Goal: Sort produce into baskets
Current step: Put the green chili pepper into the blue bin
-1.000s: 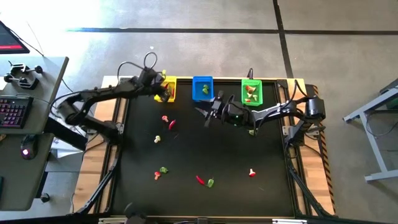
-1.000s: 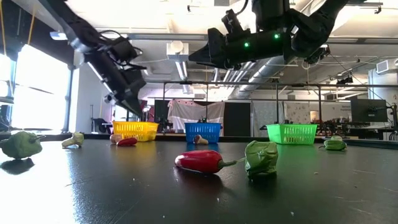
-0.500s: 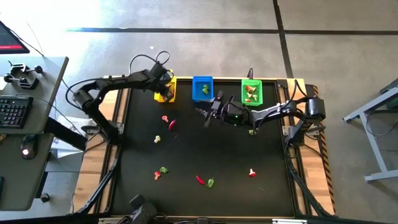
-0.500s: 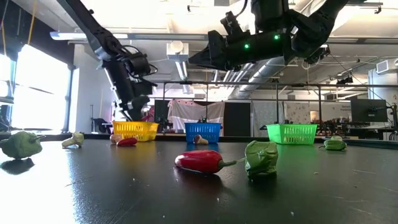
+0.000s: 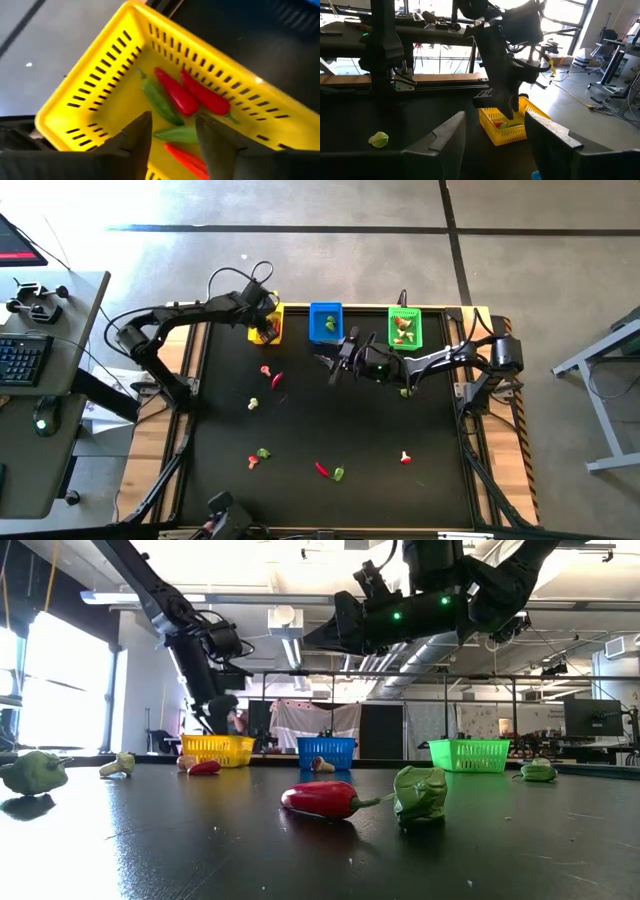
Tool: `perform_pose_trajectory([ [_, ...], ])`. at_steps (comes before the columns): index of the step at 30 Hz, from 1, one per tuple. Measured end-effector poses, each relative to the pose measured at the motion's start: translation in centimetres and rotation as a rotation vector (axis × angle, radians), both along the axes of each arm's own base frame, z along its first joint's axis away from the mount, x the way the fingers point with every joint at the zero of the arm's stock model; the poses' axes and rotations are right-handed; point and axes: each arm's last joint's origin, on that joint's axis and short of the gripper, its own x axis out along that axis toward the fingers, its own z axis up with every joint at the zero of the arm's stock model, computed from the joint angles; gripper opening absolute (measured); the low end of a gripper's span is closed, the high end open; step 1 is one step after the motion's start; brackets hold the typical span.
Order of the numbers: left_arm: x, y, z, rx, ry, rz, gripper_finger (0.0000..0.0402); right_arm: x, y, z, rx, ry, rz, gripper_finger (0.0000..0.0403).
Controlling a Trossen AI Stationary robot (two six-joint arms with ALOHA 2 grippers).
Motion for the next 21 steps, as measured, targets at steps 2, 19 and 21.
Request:
perform_pose_trajectory([
  [2,-0.1,0.0,0.2,0.023,0.020,-0.002,0.0156,0.0,0.0,0.0,0.000,0.001,0.000,0.0194],
  [19,0.0,-11.3,6.1,0.085,-0.281,-0.406,0.0096,0.0,0.0,-0.4,-0.002,0.048,0.000,0.0194],
  [21,-0.2,-13.4,6.5,0.054,-0.300,-0.476,0.0090,0.0,0.0,-0.5,-0.002,0.050,0.000,0.0194],
])
